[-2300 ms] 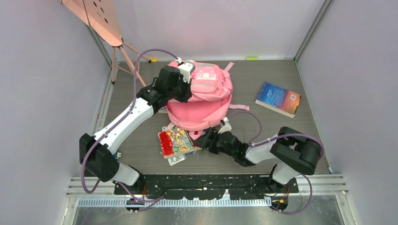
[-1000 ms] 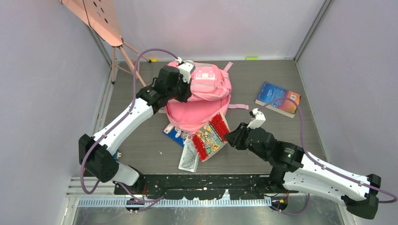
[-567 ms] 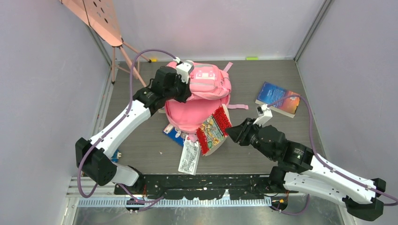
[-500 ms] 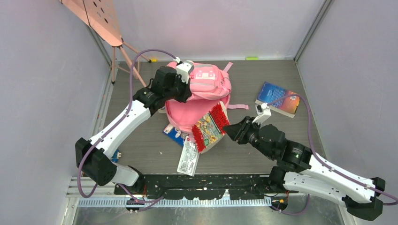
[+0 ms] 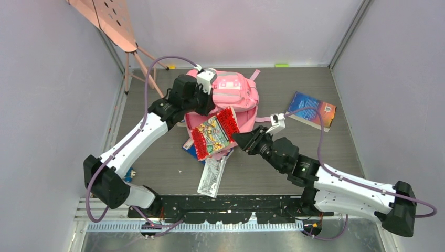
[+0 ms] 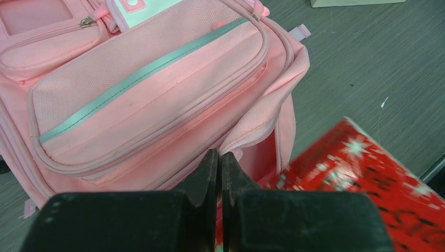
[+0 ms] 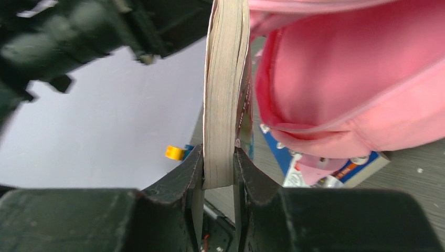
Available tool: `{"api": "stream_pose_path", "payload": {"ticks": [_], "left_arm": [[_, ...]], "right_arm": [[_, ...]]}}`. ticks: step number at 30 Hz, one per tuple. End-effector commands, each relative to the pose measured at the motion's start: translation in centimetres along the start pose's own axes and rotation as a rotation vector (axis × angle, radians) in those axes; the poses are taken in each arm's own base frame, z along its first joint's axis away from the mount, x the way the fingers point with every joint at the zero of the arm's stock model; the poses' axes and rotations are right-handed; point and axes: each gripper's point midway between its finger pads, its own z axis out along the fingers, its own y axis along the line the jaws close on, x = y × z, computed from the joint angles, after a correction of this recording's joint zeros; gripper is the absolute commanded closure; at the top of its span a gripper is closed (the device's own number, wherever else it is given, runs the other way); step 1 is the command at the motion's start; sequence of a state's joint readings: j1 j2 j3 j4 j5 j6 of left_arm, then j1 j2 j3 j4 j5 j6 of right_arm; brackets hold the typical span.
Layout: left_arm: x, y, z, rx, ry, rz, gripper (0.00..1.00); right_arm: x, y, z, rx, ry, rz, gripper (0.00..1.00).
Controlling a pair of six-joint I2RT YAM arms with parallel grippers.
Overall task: Pack the student bag
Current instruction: Place the book in the student bag.
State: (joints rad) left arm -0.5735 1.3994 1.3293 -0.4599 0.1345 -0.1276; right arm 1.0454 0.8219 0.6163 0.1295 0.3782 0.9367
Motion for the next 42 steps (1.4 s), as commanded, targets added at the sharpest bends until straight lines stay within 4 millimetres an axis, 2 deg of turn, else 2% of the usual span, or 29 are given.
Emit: {"api": "stream_pose_path", "payload": {"ticks": [1, 3, 5, 9, 12, 16, 20, 24, 26, 29, 30, 34, 38, 42], "left_arm": [[-4.5, -1.3, -2.3, 0.052, -0.175, 0.003, 1.0], [-4.6, -1.3, -2.4, 0.054, -0.183, 0.004, 1.0], [-4.7, -1.4, -2.6, 0.059, -0.189, 0.006, 1.0], [-4.8, -2.1, -2.6, 0.096, -0.198, 0.014, 1.0], [-4.8, -2.4, -2.6, 0.114, -0.202, 0.017, 1.0], [-4.8, -2.4, -2.5, 0.118, -0.203, 0.017, 1.0], [-4.7, -2.5, -2.4, 0.122, -0.198, 0.016, 1.0], [-4.5, -2.6, -2.1, 0.124, -0.189, 0.015, 1.0], [-4.4, -2.7, -2.1, 0.125, -0.186, 0.013, 1.0], [-4.3, -2.8, -1.9, 0.13, -0.181, 0.003, 1.0], [-4.3, -2.9, -1.9, 0.134, -0.179, -0.001, 1.0], [-4.2, -3.1, -1.7, 0.147, -0.175, -0.006, 1.0], [-4.2, -3.1, -1.7, 0.146, -0.174, -0.004, 1.0], [-4.2, -3.2, -1.7, 0.147, -0.173, -0.004, 1.0]], "right_arm": [[-2.9, 0.8, 1.2, -0.041, -0.185, 0.12, 0.99], [-2.4, -0.3, 1.7, -0.019, -0.203, 0.148, 0.99], [-1.3, -2.3, 2.2, 0.027, -0.203, 0.159, 0.99], [-0.8, -4.8, 2.9, 0.1, -0.249, 0.182, 0.99], [-1.8, -7.1, 3.2, 0.217, -0.329, 0.242, 0.99], [-3.5, -8.4, 4.5, 0.265, -0.375, 0.284, 0.99], [-5.0, -9.3, 6.5, 0.222, -0.398, 0.376, 0.99], [-6.8, -8.6, 7.7, 0.132, -0.464, 0.413, 0.99], [-8.1, -7.6, 8.1, 0.071, -0.504, 0.442, 1.0], [-8.8, -7.7, 9.1, 0.03, -0.529, 0.486, 1.0], [-9.5, -6.9, 9.3, -0.018, -0.544, 0.506, 0.99], [-9.1, -6.8, 11.6, -0.071, -0.526, 0.516, 0.99], [-9.3, -6.0, 12.3, -0.169, -0.529, 0.546, 0.99], [-9.3, -5.6, 13.0, -0.191, -0.521, 0.527, 0.99]]}}
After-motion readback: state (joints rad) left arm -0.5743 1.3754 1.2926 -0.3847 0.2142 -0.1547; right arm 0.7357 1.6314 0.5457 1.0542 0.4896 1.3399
